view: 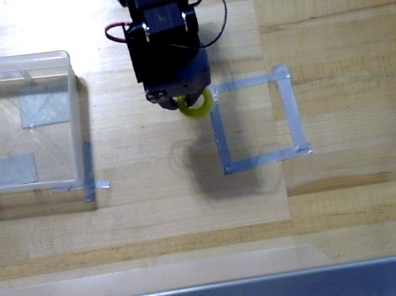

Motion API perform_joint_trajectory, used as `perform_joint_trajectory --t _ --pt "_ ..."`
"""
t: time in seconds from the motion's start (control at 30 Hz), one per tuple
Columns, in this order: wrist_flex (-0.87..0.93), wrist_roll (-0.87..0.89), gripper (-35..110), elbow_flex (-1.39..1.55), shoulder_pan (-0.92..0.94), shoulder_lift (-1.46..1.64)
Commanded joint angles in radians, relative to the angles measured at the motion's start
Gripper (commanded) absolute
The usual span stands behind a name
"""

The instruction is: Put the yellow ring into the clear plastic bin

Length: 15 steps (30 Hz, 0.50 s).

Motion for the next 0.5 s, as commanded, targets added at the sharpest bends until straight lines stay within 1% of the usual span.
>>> perform_joint_trajectory --t 0.0,0.27,0.47 --pt "0.043 -0.043 0 -0.031 0.14 0.141" --pt "0.041 -0.081 0 -0.04 0.535 0.169" --pt "0.014 -0.087 0 -0.146 0.742 0.064"
